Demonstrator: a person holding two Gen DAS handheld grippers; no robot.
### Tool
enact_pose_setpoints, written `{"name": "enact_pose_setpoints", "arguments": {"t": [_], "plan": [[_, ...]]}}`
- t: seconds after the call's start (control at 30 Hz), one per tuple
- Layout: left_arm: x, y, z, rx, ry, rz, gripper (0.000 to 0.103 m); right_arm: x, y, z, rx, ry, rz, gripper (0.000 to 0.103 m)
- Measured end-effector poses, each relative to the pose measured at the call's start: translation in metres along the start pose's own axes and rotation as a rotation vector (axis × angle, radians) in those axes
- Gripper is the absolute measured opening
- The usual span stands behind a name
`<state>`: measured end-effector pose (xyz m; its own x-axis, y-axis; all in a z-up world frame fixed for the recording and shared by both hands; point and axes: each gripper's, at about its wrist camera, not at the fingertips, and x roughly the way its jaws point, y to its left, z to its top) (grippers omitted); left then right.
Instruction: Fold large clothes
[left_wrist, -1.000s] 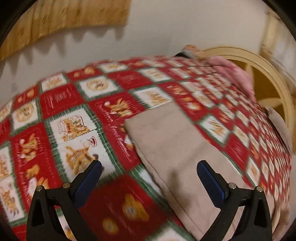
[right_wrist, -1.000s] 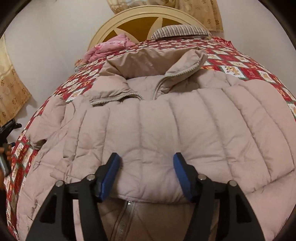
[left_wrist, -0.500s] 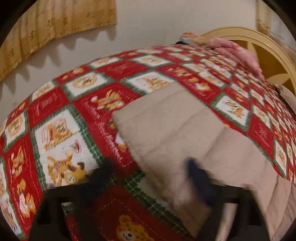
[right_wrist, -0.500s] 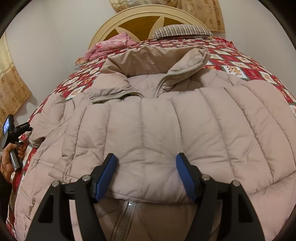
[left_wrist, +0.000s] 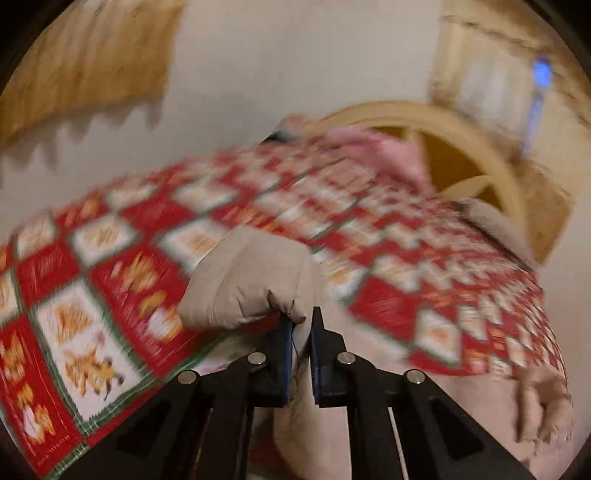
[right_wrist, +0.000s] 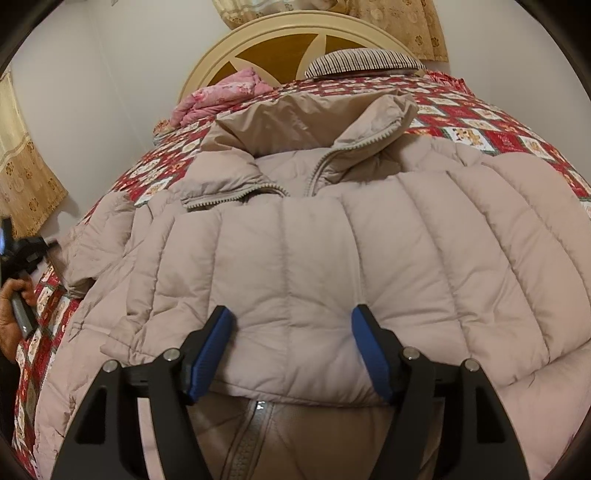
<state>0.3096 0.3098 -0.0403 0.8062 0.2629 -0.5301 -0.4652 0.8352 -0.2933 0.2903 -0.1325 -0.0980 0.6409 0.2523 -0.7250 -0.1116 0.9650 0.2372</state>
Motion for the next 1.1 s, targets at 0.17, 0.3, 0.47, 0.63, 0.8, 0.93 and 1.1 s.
{"name": "enact_pose_setpoints", "arguments": {"t": [0.17, 0.3, 0.47, 0.63, 0.8, 0.93, 1.1], "plan": [[-0.058, -0.091, -0.001, 0.199, -0.094, -0.234, 0.007, -0.001, -0.001, 0.0, 0.009, -0.004, 0.009, 0.071], [-0.098, -0.174, -0.04, 0.395, -0.097, -0.442, 0.007, -0.001, -0.004, 0.0, 0.025, -0.01, 0.026, 0.071], [-0.117, -0.246, -0.117, 0.558, 0.024, -0.635, 0.007, -0.007, -0.016, -0.001, 0.093, -0.04, 0.091, 0.071], [-0.088, -0.28, -0.192, 0.642, 0.209, -0.633, 0.007, -0.013, -0.036, -0.003, 0.208, -0.082, 0.171, 0.07], [-0.085, -0.281, -0.22, 0.742, 0.334, -0.571, 0.008, -0.014, -0.038, -0.001, 0.228, -0.084, 0.191, 0.07], [-0.105, -0.252, -0.207, 0.677, 0.36, -0.593, 0.008, -0.015, -0.04, 0.0, 0.234, -0.081, 0.2, 0.071], [-0.104, -0.184, -0.199, 0.533, 0.387, -0.498, 0.008, -0.019, -0.053, 0.004, 0.321, -0.047, 0.244, 0.071]]}}
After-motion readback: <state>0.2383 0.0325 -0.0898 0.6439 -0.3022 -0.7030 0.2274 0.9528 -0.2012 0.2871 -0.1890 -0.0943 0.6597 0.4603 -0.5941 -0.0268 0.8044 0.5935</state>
